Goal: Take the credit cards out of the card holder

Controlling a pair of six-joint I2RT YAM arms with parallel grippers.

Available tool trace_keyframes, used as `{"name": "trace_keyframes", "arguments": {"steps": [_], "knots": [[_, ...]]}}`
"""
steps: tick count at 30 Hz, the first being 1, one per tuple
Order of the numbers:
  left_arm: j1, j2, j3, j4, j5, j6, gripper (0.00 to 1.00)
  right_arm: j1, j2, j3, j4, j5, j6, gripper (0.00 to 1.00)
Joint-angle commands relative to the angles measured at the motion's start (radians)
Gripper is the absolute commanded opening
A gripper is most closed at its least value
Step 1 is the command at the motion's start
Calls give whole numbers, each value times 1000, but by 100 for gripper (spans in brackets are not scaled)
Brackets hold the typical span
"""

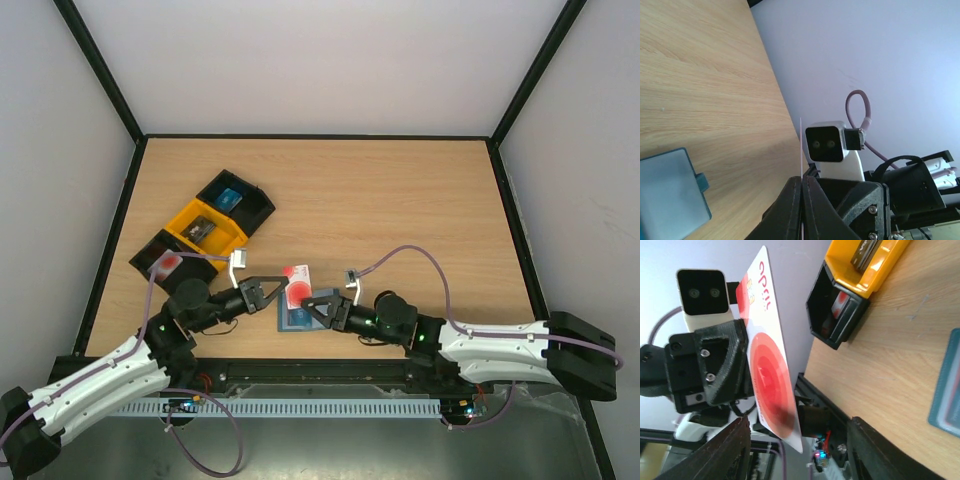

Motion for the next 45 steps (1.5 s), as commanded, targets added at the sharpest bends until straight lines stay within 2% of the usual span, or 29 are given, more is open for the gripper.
{"name": "trace_keyframes", "arguments": {"steps": [1, 7, 9, 11, 16, 20, 23, 28, 33, 45], "knots": [[3, -8, -18, 71, 53, -18, 3, 6, 1, 23, 106, -43, 9, 47], [4, -7, -22, 74, 63, -21, 3, 6, -28, 11, 95, -34, -29, 13], [4, -7, -20, 72, 71, -24, 7, 6, -54, 18, 57, -37, -68, 3], [4, -9, -8, 51, 83, -20, 19, 6, -94, 21, -3, -46, -114, 2], [5, -36, 81, -169, 103, 65, 48, 6, -220, 27, -227, -107, -260, 2], [7, -77, 153, -333, 105, 123, 60, 6, -309, 33, -393, -180, -342, 2], [6, -96, 189, -396, 148, 168, 65, 7, -353, 52, -481, -239, -395, 2], [7, -96, 217, -432, 227, 206, 65, 6, -400, 82, -475, -390, -435, 2], [7, -81, 201, -375, 323, 212, 63, 6, -380, 103, -454, -404, -456, 2], [8, -73, 175, -339, 403, 227, 24, 6, -324, 120, -430, -384, -458, 2]]}}
